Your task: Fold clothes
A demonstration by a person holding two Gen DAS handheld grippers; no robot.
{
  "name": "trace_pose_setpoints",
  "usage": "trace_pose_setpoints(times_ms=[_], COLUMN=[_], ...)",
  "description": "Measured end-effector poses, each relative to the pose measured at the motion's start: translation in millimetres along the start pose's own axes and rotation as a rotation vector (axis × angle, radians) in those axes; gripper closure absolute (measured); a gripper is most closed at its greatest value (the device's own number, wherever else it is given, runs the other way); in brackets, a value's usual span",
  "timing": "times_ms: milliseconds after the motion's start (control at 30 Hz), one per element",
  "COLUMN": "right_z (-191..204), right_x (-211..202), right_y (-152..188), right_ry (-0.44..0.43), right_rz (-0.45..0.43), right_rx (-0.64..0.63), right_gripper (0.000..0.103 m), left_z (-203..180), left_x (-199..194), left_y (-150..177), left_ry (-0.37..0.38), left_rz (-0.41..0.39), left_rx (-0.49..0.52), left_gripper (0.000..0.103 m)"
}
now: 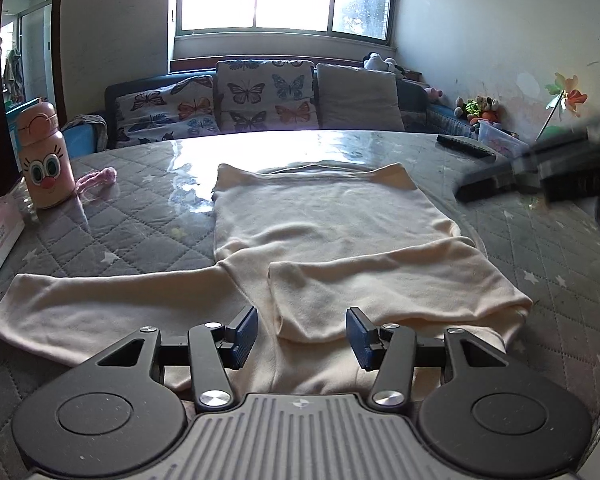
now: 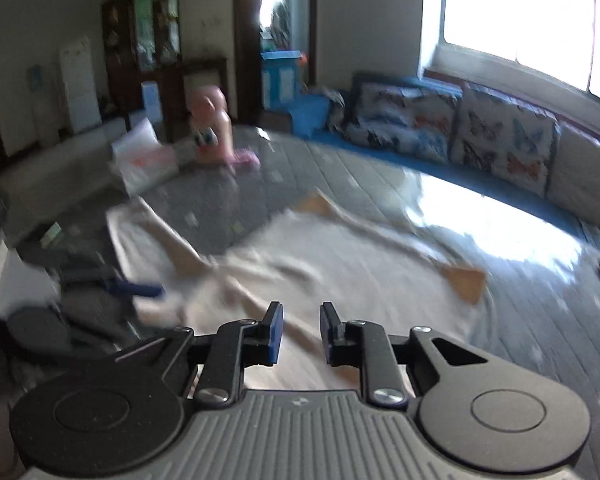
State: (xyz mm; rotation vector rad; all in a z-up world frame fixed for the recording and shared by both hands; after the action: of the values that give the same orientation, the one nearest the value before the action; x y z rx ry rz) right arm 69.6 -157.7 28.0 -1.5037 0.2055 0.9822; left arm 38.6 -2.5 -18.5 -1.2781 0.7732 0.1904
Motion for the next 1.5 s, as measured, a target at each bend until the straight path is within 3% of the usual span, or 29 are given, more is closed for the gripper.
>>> trace_pose_setpoints(times_ms=[267,367,500,567,600,700,800,1033,1200,1300,1500], right_z=[-42,-45,-46,-46,-47,-49,-51,-58,-63,-65,-70], right_x=[10,0,-3,-2,-1,-4,-10,-13,-17,-3,39], right_y=[64,75,81,85,86,87,87,93,65,50,43], right_ry=[0.064,0.067,0.060,0.061,0.063,0.069,0.075,0.067,0.057,0.057,0.065], right_rz=[0.162,0.160,0.154,0.158,0.152,0.136,0.121,0.158,0.087,0.061,0.087], right_rx=[0.050,0.043,0.041,0.047,0.055,0.065,0.067,0.089,0.092,0.096,0.113], right_gripper=[0.082,0.071,0.071,0.076,0.087,0.099,0.099,0.099,0.093,0.093,0.087], left_z=[2,3,1,1,0,-2,-4,8,15,10,-1], left_x=[19,24,29,26,23,12,2,15,6,4,28], left_y=[0,2,0,-4,-7,-17,-25,0,-3,-13,-8], left_ry=[-0.012,-0.019,-0.040,-0.040,-0.041,-0.036,-0.029,-0.054,-0.070,-0.039,0.009], left_rz=[0.048,0.067,0.076,0.063,0.052,0.016,-0.018,0.085,0.053,0.022,0.062], left_rx=[-0.013,-0.015,-0.011,-0.012,-0.010,-0.006,-0.001,-0.002,-0.007,-0.017,-0.008], left_gripper=[0.057,0.070,0.094,0.097,0.098,0.099,0.099,0.096,0.096,0.094,0.094])
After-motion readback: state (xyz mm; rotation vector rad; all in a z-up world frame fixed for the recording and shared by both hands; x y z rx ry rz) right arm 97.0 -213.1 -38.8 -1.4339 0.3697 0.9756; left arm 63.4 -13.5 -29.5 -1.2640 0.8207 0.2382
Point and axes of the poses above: each gripper's, at about its wrist camera, not at the fingertips, and x roughly the way its jaws point, z to its left, y to its underside, the point moved 5 cm from there along x, roughly the way its jaws point, and after that the axes turned 10 degrees about x, right-handed, at the moved point
